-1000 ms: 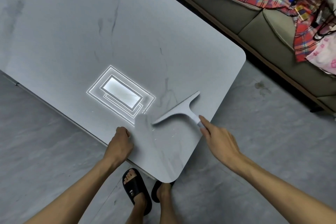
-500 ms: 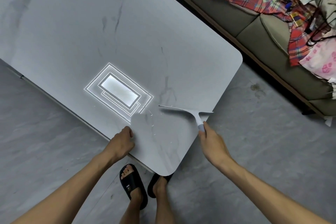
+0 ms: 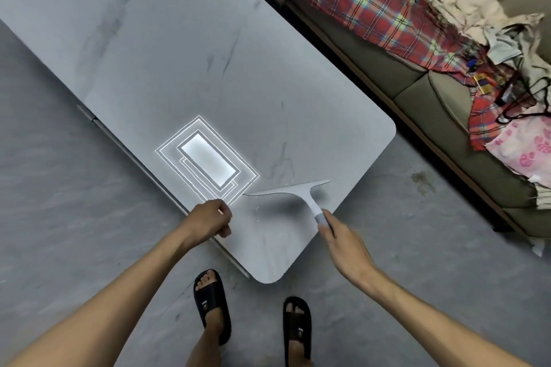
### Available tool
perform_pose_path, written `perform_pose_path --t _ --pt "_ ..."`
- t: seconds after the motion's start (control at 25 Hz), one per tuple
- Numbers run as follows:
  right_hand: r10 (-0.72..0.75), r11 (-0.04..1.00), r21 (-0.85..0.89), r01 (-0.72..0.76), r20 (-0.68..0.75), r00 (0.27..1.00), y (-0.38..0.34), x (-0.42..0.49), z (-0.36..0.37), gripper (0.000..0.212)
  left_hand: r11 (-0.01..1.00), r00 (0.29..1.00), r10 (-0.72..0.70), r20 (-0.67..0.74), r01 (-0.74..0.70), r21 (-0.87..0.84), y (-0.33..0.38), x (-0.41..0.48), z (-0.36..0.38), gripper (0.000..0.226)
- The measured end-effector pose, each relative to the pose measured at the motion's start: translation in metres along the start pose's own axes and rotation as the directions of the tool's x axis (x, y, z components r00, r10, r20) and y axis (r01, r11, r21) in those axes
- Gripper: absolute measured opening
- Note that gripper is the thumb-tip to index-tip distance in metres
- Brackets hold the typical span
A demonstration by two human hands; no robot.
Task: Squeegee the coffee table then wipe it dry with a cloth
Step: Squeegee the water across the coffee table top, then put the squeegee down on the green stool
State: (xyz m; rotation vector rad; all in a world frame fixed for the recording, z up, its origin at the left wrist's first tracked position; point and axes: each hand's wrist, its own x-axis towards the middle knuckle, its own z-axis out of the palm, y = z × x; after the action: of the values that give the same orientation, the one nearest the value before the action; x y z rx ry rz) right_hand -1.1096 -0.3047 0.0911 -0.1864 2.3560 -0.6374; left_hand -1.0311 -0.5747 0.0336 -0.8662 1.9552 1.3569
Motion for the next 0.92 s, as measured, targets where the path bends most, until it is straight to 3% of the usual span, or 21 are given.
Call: perform_pose_path --t 0.2,0.36,0.48,0.64,0.8,0.92 --pt "-0.103 0.937 0.348 0.029 0.196 0.975 -0.029 -0.043 -0.026 0.039 0.964 1.0 -0.021 0.0 0.02 -0.264 0.033 -0.082 0.031 0.015" --pt "-0.209 0.874 0.486 0.014 0.351 0.913 -0.04 -0.084 -0.039 0.027 0.901 0.994 -0.059 -0.089 0.014 -0.434 0.062 -0.154 0.068 0.028" --pt "-0.295 0.909 0.403 0.102 0.453 0.841 -0.042 -0.136 -0.05 0.028 0.822 0.978 -0.131 -0.16 0.017 -0.57 0.079 -0.215 0.107 0.032" --pt "-0.364 0.93 0.192 0.312 0.574 0.733 -0.041 -0.202 -0.045 0.036 0.67 0.941 -0.212 -0.263 -0.055 -0.74 0.069 -0.295 0.15 0.02" --pt "-0.433 0.836 0.035 0.547 0.655 0.619 -0.05 -0.255 -0.025 0.032 0.555 0.874 -0.321 -0.364 -0.138 -0.821 0.011 -0.379 0.184 0.02" --pt "-0.407 0.819 0.047 0.572 0.751 0.521 -0.048 -0.305 0.015 0.029 0.526 0.84 -0.372 -0.394 -0.159 -0.836 -0.046 -0.453 0.229 0.015"
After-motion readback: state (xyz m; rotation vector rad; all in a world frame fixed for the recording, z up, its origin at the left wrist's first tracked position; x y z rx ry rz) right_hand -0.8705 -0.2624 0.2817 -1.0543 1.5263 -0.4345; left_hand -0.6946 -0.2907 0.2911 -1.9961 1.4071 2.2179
